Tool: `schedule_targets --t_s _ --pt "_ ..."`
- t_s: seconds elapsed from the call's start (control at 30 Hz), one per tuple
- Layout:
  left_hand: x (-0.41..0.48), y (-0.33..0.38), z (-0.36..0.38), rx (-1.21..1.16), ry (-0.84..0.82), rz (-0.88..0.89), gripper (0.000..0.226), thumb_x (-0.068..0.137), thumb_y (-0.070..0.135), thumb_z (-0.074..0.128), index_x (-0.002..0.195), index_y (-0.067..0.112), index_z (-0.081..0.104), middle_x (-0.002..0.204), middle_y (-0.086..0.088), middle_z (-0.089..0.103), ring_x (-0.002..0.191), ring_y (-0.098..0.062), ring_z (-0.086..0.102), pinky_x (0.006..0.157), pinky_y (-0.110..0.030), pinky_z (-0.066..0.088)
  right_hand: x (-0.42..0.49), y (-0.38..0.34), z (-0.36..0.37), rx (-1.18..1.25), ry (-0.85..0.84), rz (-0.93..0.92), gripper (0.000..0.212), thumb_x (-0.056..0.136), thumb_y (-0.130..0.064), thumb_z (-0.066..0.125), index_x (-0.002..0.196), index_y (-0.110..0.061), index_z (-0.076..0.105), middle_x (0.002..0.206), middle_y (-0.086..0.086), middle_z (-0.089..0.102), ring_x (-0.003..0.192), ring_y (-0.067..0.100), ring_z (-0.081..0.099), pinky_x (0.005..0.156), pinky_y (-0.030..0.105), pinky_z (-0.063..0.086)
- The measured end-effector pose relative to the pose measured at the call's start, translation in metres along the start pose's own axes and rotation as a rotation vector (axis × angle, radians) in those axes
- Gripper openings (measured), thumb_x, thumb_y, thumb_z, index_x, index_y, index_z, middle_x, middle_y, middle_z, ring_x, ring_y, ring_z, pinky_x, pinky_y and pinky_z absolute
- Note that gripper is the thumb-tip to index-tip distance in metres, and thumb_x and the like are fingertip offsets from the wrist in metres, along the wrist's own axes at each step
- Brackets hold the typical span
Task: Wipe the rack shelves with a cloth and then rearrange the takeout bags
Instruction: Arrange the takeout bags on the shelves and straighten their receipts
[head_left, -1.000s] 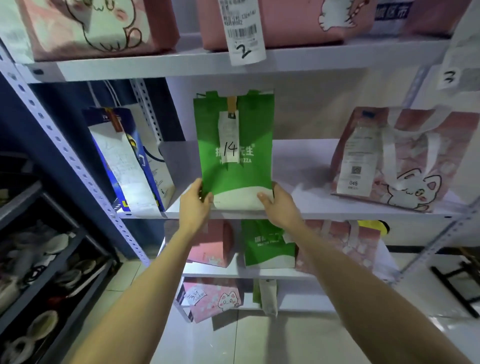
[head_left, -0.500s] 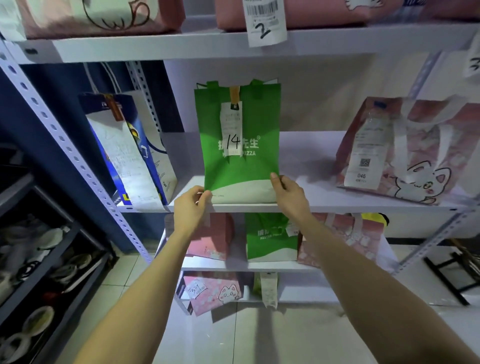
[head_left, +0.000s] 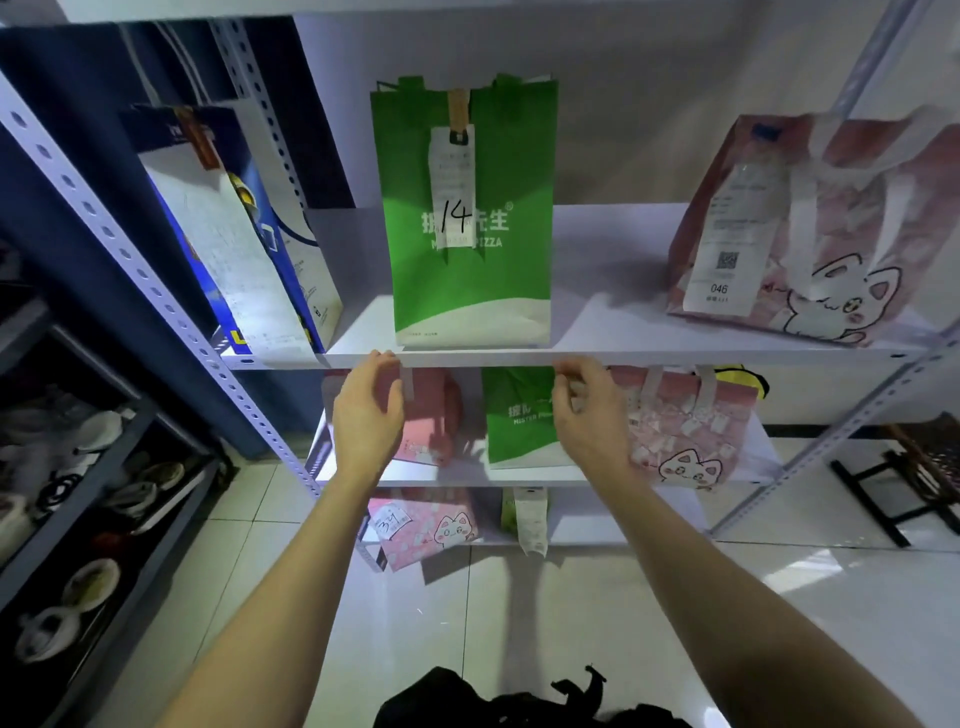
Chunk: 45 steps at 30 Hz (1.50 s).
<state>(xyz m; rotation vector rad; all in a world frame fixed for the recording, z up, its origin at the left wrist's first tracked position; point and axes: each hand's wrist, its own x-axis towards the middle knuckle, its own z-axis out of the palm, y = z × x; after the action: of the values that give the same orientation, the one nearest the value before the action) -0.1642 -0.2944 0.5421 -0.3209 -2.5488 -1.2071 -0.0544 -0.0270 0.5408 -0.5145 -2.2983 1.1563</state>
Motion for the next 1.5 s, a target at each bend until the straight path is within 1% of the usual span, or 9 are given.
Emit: schedule_targets --t_s 0.07,0.2,0.27,0.53,0.73,0.93,1.17,1.37,1.5 --pt "-0.023 -0.012 0.004 0.041 -0.067 -0.052 0.02 0.104 0.02 0.063 0.12 0.027 0.071 0.116 0.009 0.078 0.106 -0.011 0.072 0.098 -0.036 0.059 -0.019 0.017 0.004 -0.072 -0.15 0.04 0.02 0.104 -0.022 0.06 0.122 -0.025 0.07 0.112 -0.012 0.07 0.097 -0.002 0.065 0.091 0.029 0.059" --pt "-0.058 -0.038 0.013 0.281 -0.704 -0.09 0.026 0.105 0.026 0.069 0.129 0.019 0.072 0.128 0.001 0.077 0.107 -0.019 0.075 0.098 -0.037 0.06 -0.046 0.043 0.012 -0.449 -0.764 0.075 0.031 0.106 -0.029 0.06 0.133 -0.017 0.069 0.137 0.004 0.067 0.117 0.022 0.064 0.1 0.035 0.051" --pt "-0.074 -0.047 0.015 0.326 -0.85 -0.08 0.028 0.105 0.027 0.07 0.131 0.018 0.073 0.13 -0.002 0.077 0.107 -0.019 0.074 0.097 -0.034 0.059 -0.059 0.047 0.018 -0.535 -0.917 0.073 0.033 0.106 -0.032 0.059 0.135 -0.019 0.067 0.139 0.006 0.066 0.12 0.026 0.061 0.102 0.037 0.05" --pt "-0.084 -0.055 0.014 0.34 -0.855 -0.099 0.03 0.106 0.029 0.068 0.134 0.018 0.071 0.131 -0.002 0.075 0.108 -0.019 0.073 0.101 -0.04 0.06 -0.069 0.04 0.039 -0.408 -0.875 0.079 0.035 0.105 -0.032 0.061 0.136 -0.016 0.067 0.135 0.005 0.07 0.122 0.025 0.064 0.101 0.035 0.051" --pt "-0.071 -0.061 0.005 0.361 -0.825 -0.069 0.027 0.107 0.029 0.066 0.131 0.018 0.071 0.127 -0.003 0.077 0.105 -0.019 0.073 0.094 -0.033 0.059 -0.057 0.031 0.049 -0.39 -0.856 0.085 0.033 0.104 -0.034 0.063 0.133 -0.019 0.069 0.132 0.002 0.071 0.118 0.022 0.065 0.1 0.034 0.052" --pt "-0.063 -0.061 0.013 0.35 -0.834 -0.053 0.028 0.107 0.031 0.066 0.13 0.017 0.072 0.124 -0.004 0.079 0.108 -0.022 0.075 0.101 -0.038 0.06 -0.051 0.03 0.042 -0.393 -0.838 0.103 0.034 0.105 -0.035 0.062 0.134 -0.02 0.068 0.136 0.003 0.069 0.118 0.023 0.065 0.101 0.038 0.053" --pt "-0.053 -0.021 0.061 0.334 -0.929 0.075 0.025 0.107 0.027 0.065 0.129 0.018 0.074 0.12 -0.002 0.078 0.103 -0.019 0.073 0.098 -0.036 0.059 -0.054 0.063 -0.012 -0.365 -0.726 0.221 0.032 0.108 -0.029 0.059 0.136 -0.016 0.067 0.139 0.004 0.069 0.121 0.025 0.066 0.102 0.036 0.053" --pt "-0.057 0.029 0.111 0.33 -1.013 0.16 0.027 0.106 0.03 0.066 0.13 0.022 0.074 0.124 0.002 0.078 0.102 -0.017 0.074 0.098 -0.036 0.059 -0.056 0.101 -0.065 -0.386 -0.63 0.305 0.028 0.108 -0.029 0.057 0.128 -0.014 0.071 0.128 0.011 0.074 0.116 0.032 0.069 0.1 0.044 0.056" --pt "-0.06 0.06 0.143 0.336 -1.056 0.181 0.027 0.106 0.033 0.066 0.13 0.024 0.073 0.124 0.005 0.078 0.106 -0.014 0.073 0.099 -0.037 0.058 -0.047 0.127 -0.096 -0.347 -0.551 0.36 0.033 0.105 -0.03 0.061 0.134 -0.016 0.07 0.135 0.006 0.071 0.121 0.026 0.067 0.102 0.034 0.053"
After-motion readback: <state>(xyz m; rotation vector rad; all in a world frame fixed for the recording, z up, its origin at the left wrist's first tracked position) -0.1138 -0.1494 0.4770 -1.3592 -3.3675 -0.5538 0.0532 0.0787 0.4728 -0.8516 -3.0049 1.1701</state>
